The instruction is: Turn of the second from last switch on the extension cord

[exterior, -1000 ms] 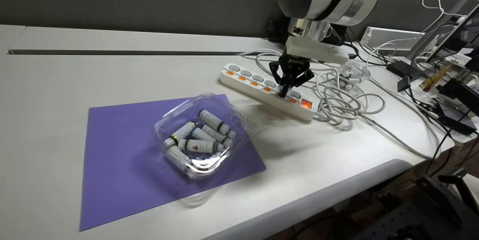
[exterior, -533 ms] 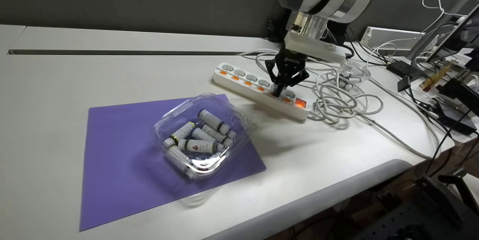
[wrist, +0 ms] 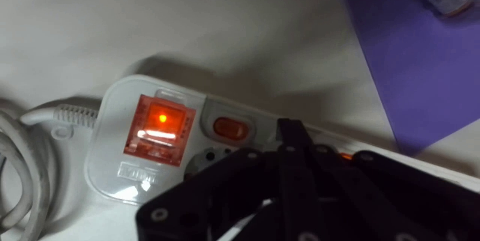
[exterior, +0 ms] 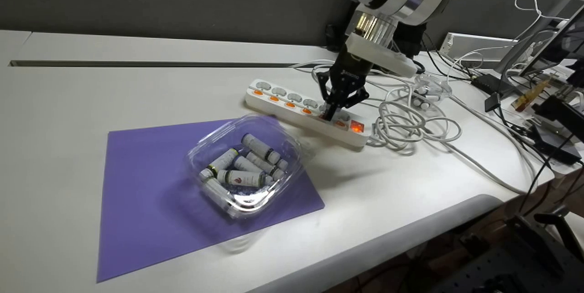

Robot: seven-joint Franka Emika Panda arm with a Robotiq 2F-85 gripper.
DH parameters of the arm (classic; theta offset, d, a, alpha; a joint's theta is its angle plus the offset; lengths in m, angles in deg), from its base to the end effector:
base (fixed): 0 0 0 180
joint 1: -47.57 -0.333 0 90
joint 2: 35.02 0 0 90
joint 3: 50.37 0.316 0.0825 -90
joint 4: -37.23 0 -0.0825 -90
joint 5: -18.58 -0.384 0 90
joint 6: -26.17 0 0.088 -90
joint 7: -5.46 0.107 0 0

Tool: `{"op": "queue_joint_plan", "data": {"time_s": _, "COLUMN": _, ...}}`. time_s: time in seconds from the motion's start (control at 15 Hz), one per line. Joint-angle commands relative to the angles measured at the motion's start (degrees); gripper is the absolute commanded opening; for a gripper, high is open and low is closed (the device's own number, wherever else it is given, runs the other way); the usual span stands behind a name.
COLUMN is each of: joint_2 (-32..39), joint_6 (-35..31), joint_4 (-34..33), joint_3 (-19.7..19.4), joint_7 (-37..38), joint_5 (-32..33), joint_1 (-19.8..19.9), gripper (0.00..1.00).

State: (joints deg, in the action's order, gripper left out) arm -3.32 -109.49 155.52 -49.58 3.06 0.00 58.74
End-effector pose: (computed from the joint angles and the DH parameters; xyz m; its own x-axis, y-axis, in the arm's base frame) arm 0.5506 -0.0968 0.1422 0.8976 -0.3556 -0.2606 -0.4065 -0.8963 -0.1773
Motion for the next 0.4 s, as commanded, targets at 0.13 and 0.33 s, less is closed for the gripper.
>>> {"op": "queue_joint_plan", "data": {"time_s": 0.13, "joint_2": -8.38, "joint_6": 2.05, "joint_4": 3.65, "joint_3": -1.07, "joint_7": 0.60, "joint_5": -0.67, "joint_1": -0.27, "gripper": 0.00}}
{"op": "queue_joint_plan", "data": {"time_s": 0.33, "joint_2": -14.28, "joint_6": 1.25, "joint_4": 5.88, "joint_3": -2.25, "joint_7": 2.16, "joint_5": -0.61, "joint_1": -0.89, "gripper": 0.00}}
